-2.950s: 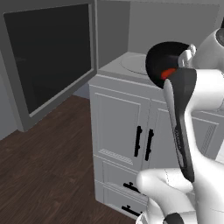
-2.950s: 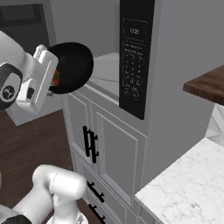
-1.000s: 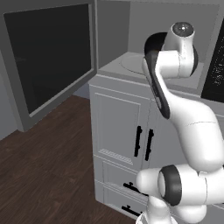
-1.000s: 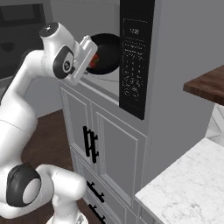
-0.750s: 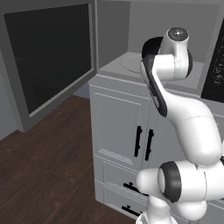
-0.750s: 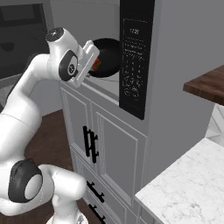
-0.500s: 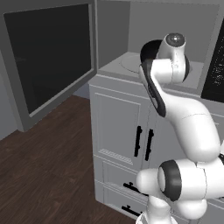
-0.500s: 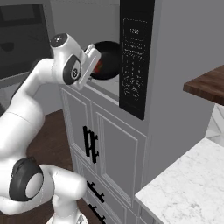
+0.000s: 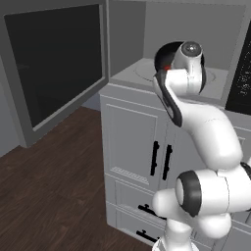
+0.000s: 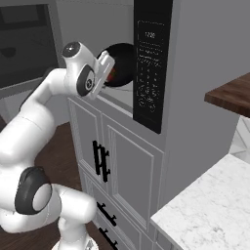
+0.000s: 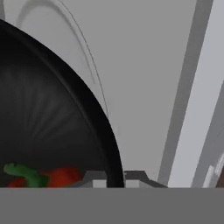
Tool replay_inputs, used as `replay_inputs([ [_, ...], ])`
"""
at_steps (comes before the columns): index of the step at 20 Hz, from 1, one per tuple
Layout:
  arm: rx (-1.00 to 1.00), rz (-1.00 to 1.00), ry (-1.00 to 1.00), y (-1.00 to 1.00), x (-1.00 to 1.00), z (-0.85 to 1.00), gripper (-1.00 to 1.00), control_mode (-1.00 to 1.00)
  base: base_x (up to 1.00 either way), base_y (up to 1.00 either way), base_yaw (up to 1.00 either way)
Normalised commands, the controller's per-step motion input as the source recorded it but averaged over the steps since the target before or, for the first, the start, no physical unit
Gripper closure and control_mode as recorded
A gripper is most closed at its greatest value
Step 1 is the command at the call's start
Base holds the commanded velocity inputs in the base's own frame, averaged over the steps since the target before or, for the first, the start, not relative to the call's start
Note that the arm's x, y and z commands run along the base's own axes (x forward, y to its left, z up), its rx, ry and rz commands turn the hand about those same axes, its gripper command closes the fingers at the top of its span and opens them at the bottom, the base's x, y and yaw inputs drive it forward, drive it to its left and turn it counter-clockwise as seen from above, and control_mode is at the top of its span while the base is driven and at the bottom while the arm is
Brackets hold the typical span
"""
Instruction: Pick the bell pepper from the sink and place it in the bowl. Then pick the bowl and place it in the microwave. Then close the microwave door and press the start button.
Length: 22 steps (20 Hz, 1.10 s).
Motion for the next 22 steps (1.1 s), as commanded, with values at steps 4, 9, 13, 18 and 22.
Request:
replay_inputs([
  [4, 0.00, 0.00, 0.03, 0.00, 0.44, 0.07, 1.00, -1.00, 0.00, 0.00, 0.00],
  [9, 0.00, 0.00, 0.01, 0.00, 0.42, 0.00, 1.00, -1.00, 0.00, 0.00, 0.00],
  [13, 0.00, 0.00, 0.00, 0.00, 0.40, -0.15, 1.00, -1.00, 0.00, 0.00, 0.00],
  [18, 0.00, 0.00, -0.11, 0.04, 0.27, -0.44, -1.00, -1.00, 0.00, 0.00, 0.00],
  [22, 0.00, 0.00, -0.15, 0.15, 0.07, 0.00, -1.00, -1.00, 0.00, 0.00, 0.00],
])
